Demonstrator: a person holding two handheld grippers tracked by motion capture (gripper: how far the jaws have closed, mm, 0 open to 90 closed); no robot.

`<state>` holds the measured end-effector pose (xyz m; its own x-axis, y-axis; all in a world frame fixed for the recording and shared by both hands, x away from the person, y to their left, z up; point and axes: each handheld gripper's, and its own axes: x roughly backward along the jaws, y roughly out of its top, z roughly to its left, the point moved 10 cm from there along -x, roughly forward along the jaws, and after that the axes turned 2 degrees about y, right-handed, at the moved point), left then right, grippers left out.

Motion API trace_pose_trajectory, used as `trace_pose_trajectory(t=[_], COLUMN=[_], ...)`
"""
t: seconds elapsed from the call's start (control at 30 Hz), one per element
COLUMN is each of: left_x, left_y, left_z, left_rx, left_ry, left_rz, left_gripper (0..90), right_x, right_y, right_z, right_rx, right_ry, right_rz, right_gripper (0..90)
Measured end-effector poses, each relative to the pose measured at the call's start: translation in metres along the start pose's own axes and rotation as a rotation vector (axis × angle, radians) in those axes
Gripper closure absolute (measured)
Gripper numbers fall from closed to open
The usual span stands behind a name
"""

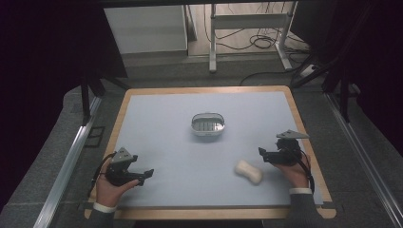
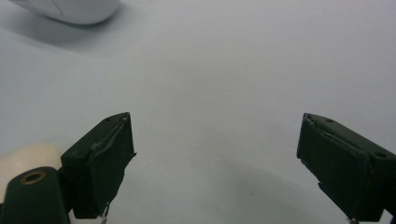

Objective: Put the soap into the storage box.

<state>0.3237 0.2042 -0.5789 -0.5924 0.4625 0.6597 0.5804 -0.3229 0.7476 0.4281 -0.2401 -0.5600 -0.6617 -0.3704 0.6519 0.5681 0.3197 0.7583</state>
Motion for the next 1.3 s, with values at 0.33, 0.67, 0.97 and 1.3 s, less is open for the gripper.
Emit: trace_pose_trajectory(t=[0.33,0.67,0.97,1.3], left_x=[-0.001,-0.002,-0.007,-0.006], left_y=[0.002,0.001,-0.001,-0.002], left_z=[-0.001,-0.001,-0.003,-0.002], left_rx=[-0.003,-0.002,-0.008,-0.018], left_ry=[-0.005,0.002,0.004,0.002], left_rz=[-0.017,-0.013,0.01,0.019], left_gripper=[11.8,11.3,11.8,11.7], right_x=[0.004,0.008,0.011,0.021], right_y=[-0.004,-0.004,-0.005,0.0], right_z=[-0.007,-0.007,-0.009,-0.006], right_rx=[-0.021,-0.011,-0.008,0.001], right_ry=[-0.011,0.006,0.016,0.025], right_rz=[-0.008,0.0,0.011,-0.006], right_gripper=[11.3,11.5,13.6,18.4])
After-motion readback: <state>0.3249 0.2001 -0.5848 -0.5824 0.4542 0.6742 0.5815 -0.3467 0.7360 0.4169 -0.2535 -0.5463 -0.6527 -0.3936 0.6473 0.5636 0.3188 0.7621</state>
